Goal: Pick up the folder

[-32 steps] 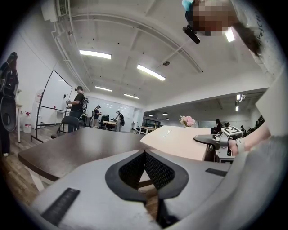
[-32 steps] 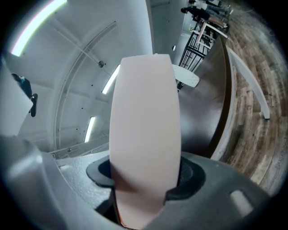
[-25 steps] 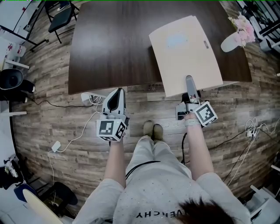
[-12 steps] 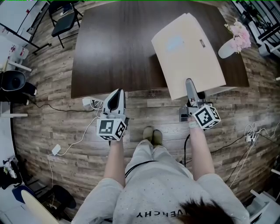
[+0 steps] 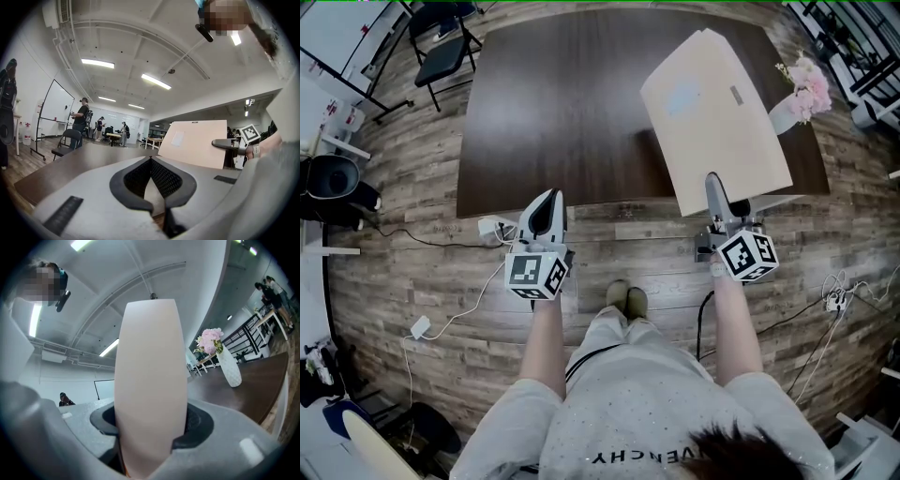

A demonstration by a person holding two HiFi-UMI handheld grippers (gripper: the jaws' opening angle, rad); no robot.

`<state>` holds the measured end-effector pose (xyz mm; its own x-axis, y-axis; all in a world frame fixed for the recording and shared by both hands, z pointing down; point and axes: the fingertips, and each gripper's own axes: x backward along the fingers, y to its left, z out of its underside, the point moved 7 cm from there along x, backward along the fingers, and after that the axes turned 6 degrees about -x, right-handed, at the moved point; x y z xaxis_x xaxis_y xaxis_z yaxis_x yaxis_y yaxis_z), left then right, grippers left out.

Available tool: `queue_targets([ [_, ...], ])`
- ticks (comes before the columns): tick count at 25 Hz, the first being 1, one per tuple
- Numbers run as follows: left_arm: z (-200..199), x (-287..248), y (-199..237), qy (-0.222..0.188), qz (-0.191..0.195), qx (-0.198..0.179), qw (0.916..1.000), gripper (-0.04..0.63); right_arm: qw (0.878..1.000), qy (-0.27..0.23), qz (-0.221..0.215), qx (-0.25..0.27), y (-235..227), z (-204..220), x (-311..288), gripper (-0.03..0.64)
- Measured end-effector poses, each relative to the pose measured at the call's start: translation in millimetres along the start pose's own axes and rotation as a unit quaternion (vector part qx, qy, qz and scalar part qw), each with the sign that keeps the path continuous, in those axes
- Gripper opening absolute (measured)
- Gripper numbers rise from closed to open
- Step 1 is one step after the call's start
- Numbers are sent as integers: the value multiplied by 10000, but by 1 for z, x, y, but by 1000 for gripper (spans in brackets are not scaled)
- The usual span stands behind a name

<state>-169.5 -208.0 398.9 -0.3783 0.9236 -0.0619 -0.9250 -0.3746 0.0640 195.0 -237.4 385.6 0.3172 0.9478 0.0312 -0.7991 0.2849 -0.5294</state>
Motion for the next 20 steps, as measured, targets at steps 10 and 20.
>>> queue_targets([
  [10,-22,-1,3,-157,-31,-60,9999,-2,9969,-37,10,782,13,-25,1,267],
  [20,-38,10,7,-245,-112,-140,9995,-2,9937,-106,47,1115,26,-37,10,267],
])
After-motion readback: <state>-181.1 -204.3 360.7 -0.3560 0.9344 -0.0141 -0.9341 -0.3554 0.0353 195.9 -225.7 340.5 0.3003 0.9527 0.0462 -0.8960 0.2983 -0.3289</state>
